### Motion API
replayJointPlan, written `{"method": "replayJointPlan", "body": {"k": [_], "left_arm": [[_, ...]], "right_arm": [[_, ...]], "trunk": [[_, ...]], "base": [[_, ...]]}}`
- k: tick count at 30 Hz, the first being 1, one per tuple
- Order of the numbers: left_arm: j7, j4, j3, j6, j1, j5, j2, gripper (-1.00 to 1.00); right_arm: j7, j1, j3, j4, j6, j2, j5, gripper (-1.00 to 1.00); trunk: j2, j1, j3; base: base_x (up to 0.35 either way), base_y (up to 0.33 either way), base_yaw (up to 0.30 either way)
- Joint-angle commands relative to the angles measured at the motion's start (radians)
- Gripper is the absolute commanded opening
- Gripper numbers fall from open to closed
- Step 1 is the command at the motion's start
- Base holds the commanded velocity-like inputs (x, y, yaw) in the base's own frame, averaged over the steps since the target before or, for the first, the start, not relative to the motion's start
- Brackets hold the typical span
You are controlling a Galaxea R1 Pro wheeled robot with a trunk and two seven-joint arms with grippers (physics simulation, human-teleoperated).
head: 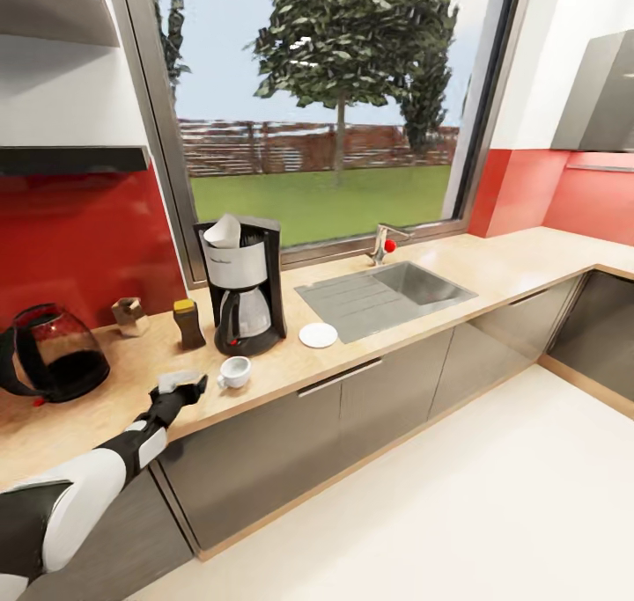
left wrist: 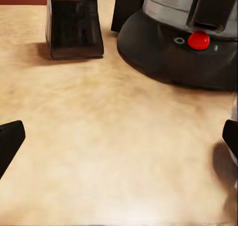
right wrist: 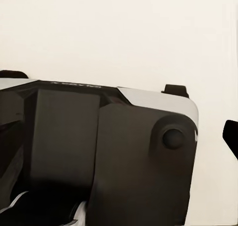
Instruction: Set up a coffee station on the kitchen countertop: keep the coffee maker on the countertop, move the bottle of coffee from the kitchen shelf to the counter next to the coffee maker, place a paper coffee filter on top of the coffee maker, put the saucer next to the coffee maker with the coffee cup on the saucer, and place the electric kettle next to the coffee maker.
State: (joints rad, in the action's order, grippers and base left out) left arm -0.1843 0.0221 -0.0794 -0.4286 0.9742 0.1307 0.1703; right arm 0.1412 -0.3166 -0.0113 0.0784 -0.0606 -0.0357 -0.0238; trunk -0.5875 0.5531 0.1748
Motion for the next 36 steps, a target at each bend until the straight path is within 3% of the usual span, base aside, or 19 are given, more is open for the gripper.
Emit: {"method": "replayJointPlan", "body": {"k": [1,3,4,6,9,17,28,31,36], "left_arm": [[-0.075,-0.002,-0.008,-0.019,-0.01,0.009,0.012,1.0],[-0.165,-0.002,-0.008,-0.031,-0.024,0.01,0.034,1.0],[-0.251,-0.002,-0.009,-0.035,-0.035,0.012,0.064,1.0],[-0.323,-0.002,-0.009,-0.037,-0.039,0.015,0.104,1.0],[-0.352,-0.002,-0.011,-0.037,-0.041,0.016,0.127,1.0],[-0.359,0.0,-0.014,-0.033,-0.043,0.015,0.132,1.0],[-0.358,0.001,-0.014,-0.033,-0.043,0.015,0.126,1.0],[-0.356,0.001,-0.013,-0.033,-0.043,0.015,0.109,1.0],[-0.356,0.001,-0.014,-0.033,-0.043,0.015,0.105,1.0]], "right_arm": [[0.001,-0.002,-0.002,0.004,-0.03,-0.001,-0.004,1.0],[0.001,-0.002,-0.003,0.004,-0.047,-0.002,-0.006,1.0],[0.001,-0.002,-0.004,0.004,-0.054,-0.002,-0.007,1.0],[0.001,-0.002,-0.006,0.004,-0.057,-0.003,-0.008,1.0],[0.001,-0.001,-0.008,0.004,-0.061,-0.002,-0.008,1.0],[0.001,-0.002,-0.006,0.004,-0.071,0.001,-0.004,1.0],[0.001,-0.002,-0.004,0.004,-0.071,0.001,-0.002,1.0],[0.001,-0.002,-0.004,0.004,-0.071,0.002,-0.002,1.0],[0.0,-0.001,-0.004,0.004,-0.071,0.002,-0.002,1.0]], "trunk": [[-0.002,0.0,0.002],[-0.002,0.0,0.002],[-0.002,0.0,0.002],[-0.002,0.0,0.002],[-0.002,0.0,0.002],[-0.002,0.0,0.002],[-0.002,0.0,0.002],[-0.002,0.0,0.002],[-0.002,0.0,0.002]], "base": [[0.0,0.0,0.0],[0.0,0.0,0.0],[0.0,0.0,0.0],[0.0,0.0,0.0],[0.0,0.0,0.0],[0.0,0.0,0.022],[0.0,0.0,0.282],[0.0,0.0,0.294],[0.0,0.0,0.294]]}}
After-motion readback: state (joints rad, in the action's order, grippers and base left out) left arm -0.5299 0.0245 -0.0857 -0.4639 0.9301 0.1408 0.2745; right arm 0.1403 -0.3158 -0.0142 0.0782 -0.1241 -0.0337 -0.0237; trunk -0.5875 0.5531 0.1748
